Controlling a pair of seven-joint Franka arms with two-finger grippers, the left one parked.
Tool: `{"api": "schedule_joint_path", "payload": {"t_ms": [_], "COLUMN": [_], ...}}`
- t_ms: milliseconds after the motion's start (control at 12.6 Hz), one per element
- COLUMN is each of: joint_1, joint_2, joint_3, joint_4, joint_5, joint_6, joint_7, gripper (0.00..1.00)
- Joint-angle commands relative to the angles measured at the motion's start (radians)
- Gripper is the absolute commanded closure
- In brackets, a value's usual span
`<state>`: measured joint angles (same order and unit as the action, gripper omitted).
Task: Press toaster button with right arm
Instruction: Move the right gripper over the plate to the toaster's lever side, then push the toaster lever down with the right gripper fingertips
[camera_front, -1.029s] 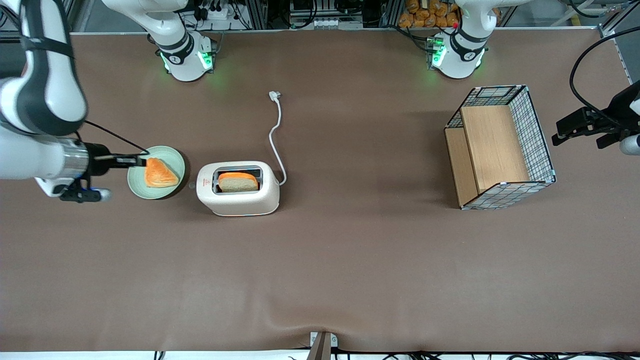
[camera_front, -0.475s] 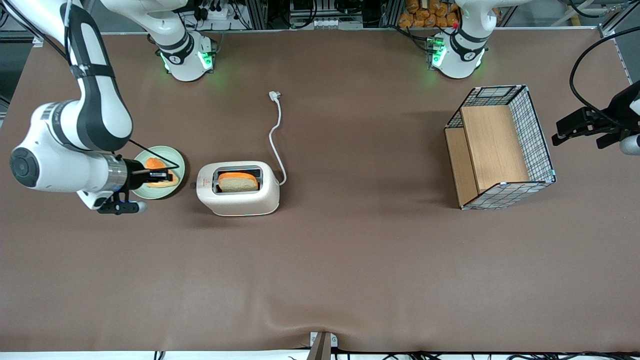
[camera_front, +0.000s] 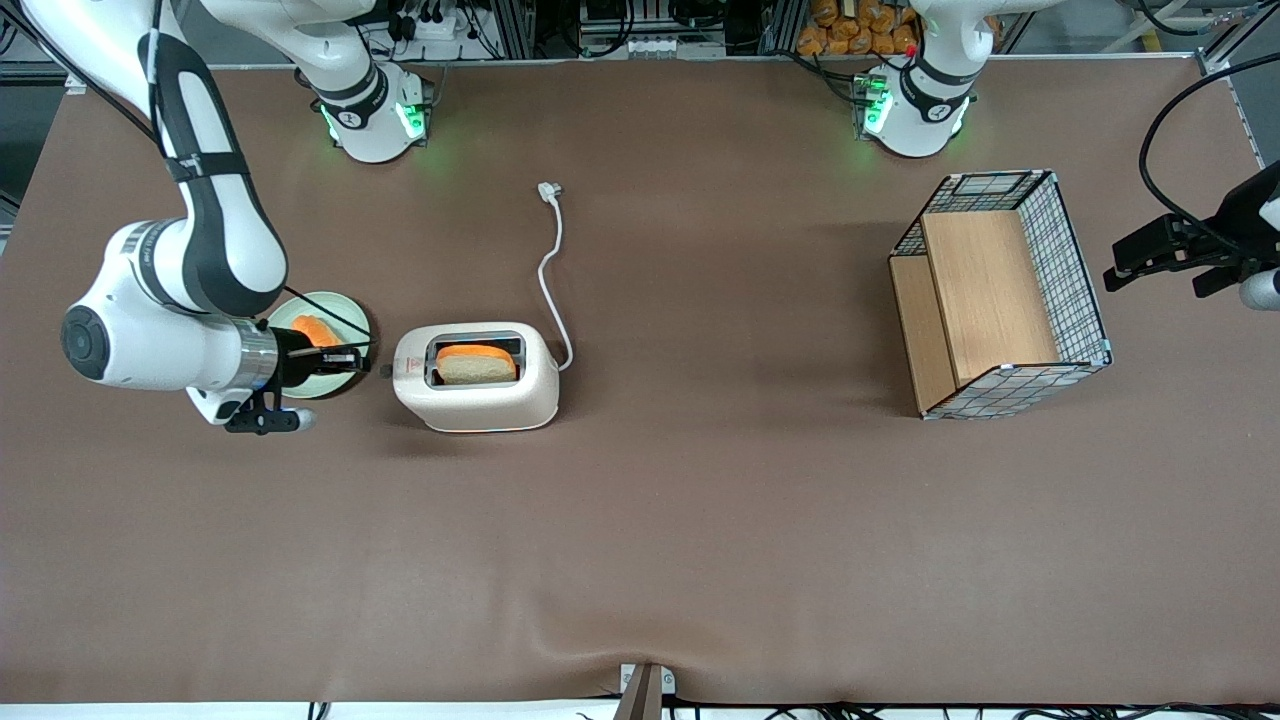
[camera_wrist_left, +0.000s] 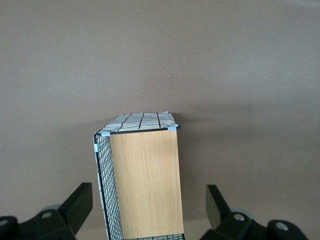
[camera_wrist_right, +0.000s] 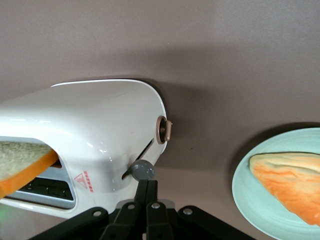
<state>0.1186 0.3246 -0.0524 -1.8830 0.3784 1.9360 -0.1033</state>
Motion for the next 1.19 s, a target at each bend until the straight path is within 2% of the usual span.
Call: {"api": "schedule_joint_path", "payload": {"t_ms": [0, 475, 712, 950, 1108], "joint_1": [0.019, 0.021, 0.012, -0.002, -0.010], "joint_2": [0.008, 0.033, 0.056, 0.070, 0.083], "joint_3": [-0.007, -0.006, -0.007, -0.006, -0.007], "joint_4": [-0.016, -0.018, -0.019, -0.022, -0.022], "joint_5": [0.031, 0.033, 0.097, 0.115, 0.155], "joint_6": [0.021, 0.032, 0.038, 0.038, 0.038], "joint_7": [-0.019, -0.023, -0.071, -0.095, -0.128], "gripper": [1.00, 1.00, 1.00, 1.00, 1.00]}}
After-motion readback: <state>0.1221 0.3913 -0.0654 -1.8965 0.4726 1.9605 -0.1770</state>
